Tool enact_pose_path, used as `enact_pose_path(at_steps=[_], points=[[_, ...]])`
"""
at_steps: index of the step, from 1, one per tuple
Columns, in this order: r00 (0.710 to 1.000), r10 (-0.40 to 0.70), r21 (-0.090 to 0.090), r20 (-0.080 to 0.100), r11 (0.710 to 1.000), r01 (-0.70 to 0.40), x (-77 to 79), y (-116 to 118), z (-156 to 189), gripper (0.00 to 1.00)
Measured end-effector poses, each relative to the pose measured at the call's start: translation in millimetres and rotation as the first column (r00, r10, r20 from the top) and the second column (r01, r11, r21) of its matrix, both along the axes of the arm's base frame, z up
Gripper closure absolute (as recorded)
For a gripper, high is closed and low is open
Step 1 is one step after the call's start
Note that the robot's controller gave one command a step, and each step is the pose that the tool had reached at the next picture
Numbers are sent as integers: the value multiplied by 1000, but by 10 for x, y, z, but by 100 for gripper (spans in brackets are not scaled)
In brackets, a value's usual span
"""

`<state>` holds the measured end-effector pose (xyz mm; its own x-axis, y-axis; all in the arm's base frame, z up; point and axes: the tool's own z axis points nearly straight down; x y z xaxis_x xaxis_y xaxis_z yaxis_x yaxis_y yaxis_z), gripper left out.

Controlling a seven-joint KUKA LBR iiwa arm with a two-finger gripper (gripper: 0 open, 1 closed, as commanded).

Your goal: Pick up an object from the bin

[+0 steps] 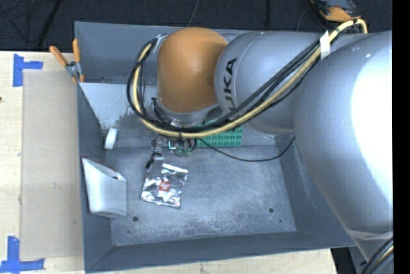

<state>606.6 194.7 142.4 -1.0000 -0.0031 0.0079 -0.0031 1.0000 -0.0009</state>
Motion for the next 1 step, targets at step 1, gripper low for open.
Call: enact_pose_path(at_steps=[1], points=[[999,50,-4,-3,999,-50,-394,-833,-776,0]])
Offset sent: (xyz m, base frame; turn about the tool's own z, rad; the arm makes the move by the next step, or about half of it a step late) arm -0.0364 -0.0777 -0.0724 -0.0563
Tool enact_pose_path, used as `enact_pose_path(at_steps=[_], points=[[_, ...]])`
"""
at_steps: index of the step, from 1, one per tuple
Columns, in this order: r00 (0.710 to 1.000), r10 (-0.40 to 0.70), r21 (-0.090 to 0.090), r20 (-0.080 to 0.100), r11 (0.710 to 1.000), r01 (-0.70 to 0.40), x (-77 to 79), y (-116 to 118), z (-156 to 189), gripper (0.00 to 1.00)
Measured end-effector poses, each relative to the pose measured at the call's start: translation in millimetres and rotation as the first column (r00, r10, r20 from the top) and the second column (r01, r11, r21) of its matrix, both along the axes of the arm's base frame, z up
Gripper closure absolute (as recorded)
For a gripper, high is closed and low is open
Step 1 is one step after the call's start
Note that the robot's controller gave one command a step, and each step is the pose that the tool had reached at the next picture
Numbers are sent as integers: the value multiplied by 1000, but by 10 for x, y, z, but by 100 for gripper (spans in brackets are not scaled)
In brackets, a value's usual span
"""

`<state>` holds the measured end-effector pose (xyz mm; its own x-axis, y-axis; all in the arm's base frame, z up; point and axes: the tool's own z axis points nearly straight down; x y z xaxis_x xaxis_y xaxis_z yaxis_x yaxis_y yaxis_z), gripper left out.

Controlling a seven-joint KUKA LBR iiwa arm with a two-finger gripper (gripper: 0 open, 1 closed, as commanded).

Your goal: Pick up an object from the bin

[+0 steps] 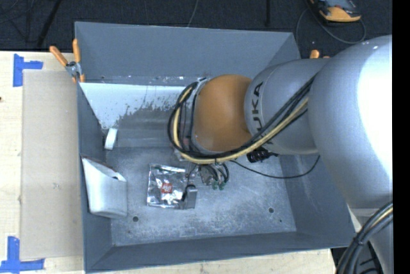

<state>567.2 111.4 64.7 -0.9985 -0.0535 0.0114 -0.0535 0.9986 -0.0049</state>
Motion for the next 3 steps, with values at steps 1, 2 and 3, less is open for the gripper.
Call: enact_pose_path(at_steps=[1,2,3], points=[[1000,2,7,13,1000,-2,45,53,69,100],[999,-43,8,19,999,43,-110,144,1304,100],[853,522,3,17,853,-522,153,-201,2047,100]])
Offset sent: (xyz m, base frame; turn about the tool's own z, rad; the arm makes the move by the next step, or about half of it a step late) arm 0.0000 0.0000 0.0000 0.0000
